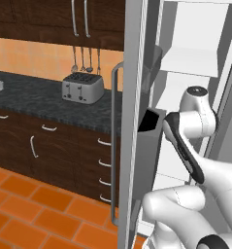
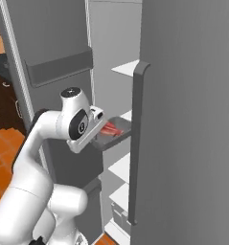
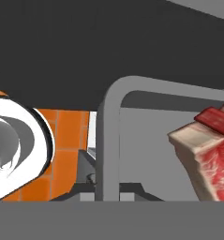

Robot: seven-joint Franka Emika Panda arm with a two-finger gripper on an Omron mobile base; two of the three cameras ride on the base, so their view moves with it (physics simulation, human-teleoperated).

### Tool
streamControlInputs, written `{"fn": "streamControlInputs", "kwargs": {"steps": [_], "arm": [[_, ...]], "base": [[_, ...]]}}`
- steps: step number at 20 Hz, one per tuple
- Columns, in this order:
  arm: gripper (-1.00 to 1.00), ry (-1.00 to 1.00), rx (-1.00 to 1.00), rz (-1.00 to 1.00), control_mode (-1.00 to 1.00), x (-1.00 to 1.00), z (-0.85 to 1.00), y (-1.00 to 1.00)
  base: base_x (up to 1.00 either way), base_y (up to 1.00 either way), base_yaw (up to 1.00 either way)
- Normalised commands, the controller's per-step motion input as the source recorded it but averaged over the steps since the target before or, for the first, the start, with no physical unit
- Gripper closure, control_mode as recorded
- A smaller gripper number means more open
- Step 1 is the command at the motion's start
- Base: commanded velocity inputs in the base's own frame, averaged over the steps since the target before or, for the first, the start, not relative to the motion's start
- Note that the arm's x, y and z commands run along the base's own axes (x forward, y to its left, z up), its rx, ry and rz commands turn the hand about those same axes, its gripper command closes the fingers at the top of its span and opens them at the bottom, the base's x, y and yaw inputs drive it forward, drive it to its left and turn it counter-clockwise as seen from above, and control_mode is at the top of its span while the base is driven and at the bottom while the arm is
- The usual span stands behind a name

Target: Take the meat container that has the steak and place it on the second highest rack of the freezer. Then take the vegetable container that has the potato and cucumber and place it on the highest rack of the freezer.

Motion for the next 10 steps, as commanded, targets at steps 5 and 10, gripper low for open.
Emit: {"fn": "streamControlInputs", "kwargs": {"steps": [5, 10], "arm": [[1.0, -0.04, 0.0, 0.0, -1.0, 0.65, 0.0, -0.39], [1.0, 0.0, 0.0, 0.0, -1.0, 0.84, 0.0, -0.61]], "base": [[0.0, 0.0, 0.0], [0.0, 0.0, 0.0]]}}
